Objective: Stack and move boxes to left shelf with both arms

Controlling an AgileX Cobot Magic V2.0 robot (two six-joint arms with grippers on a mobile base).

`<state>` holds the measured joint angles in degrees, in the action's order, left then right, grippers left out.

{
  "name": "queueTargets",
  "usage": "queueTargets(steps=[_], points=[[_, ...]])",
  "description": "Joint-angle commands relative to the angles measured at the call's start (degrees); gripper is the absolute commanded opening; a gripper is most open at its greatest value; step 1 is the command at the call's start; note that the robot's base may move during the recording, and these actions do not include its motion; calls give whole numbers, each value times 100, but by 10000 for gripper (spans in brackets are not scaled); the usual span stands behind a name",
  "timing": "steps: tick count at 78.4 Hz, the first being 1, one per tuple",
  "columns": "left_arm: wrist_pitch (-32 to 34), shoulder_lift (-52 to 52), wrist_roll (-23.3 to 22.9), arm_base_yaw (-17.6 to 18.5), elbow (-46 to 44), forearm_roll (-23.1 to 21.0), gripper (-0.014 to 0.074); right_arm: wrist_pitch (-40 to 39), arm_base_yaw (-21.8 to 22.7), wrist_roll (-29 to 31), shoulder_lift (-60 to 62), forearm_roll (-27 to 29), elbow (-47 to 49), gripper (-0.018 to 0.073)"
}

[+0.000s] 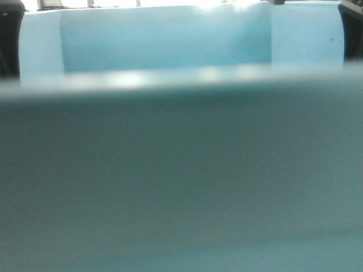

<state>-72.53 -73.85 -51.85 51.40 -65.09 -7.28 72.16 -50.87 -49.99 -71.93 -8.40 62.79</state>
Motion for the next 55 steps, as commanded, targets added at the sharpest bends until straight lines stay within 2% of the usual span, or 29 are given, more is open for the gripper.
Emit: queueTargets(steps=[1, 55], points=[[-222, 194, -35, 37, -249, -752, 0, 117, -7, 14, 180, 123, 190, 57], [-188, 190, -35, 37, -249, -766, 0, 100, -7, 14, 180, 123, 190, 57]])
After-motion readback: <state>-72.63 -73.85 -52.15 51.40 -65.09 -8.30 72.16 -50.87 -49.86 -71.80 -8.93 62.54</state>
